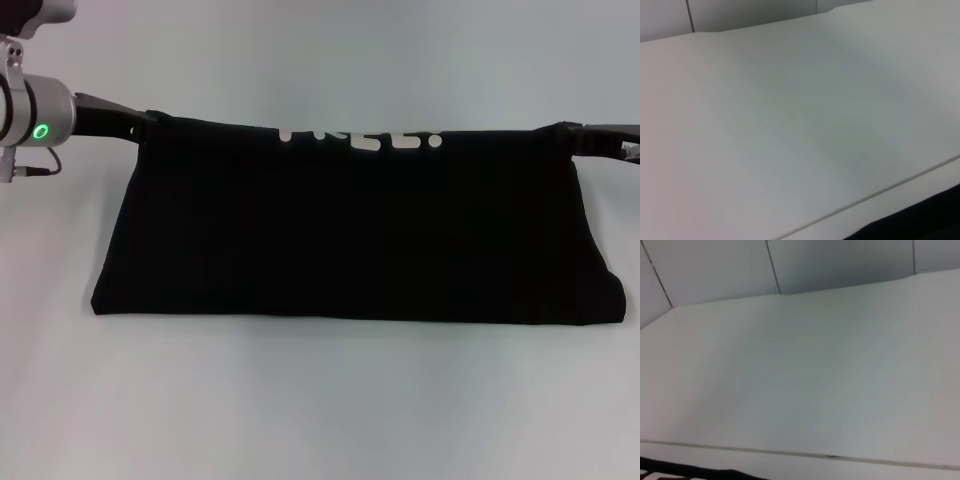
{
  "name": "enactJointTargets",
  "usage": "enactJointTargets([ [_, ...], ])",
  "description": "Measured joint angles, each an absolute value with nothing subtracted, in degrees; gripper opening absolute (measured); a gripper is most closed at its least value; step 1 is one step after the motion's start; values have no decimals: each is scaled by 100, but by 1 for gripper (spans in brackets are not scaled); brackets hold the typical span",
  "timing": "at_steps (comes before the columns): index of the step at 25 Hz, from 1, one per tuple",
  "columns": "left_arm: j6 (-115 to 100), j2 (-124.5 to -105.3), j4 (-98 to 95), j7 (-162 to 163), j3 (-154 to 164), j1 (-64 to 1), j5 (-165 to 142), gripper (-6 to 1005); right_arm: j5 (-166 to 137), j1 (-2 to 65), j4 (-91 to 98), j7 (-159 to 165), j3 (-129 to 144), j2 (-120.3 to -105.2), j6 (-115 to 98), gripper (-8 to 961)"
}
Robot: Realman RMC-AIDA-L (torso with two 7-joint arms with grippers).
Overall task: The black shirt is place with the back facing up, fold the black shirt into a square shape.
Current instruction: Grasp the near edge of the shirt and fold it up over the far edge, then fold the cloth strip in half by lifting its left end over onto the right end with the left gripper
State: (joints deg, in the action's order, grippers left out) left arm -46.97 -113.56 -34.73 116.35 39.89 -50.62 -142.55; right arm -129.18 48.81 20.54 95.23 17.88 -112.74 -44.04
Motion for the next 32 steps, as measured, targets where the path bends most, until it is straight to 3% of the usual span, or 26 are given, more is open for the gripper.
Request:
enactJointTargets([
  [19,-3889,-11448,-3013,11572,4062,-5251,-14255,31,-12822,4948,1996,9457,1986,-11286,-4243,119],
  [24,-3452,-11556,-2931,11557,4060,-5209,-14258,158,-12823,4898,2030,9514,2015,-11283,-4218,151],
  [26,-3366,-11557,-2895,11560,4060,-5207,-14258,209,-12823,4888,2042,9548,2009,-11269,-4197,391],
  [32,-3527,-11521,-3099,12035,4013,-5038,-14262,401,-12825,4810,2102,9982,1993,-11116,-4792,509],
])
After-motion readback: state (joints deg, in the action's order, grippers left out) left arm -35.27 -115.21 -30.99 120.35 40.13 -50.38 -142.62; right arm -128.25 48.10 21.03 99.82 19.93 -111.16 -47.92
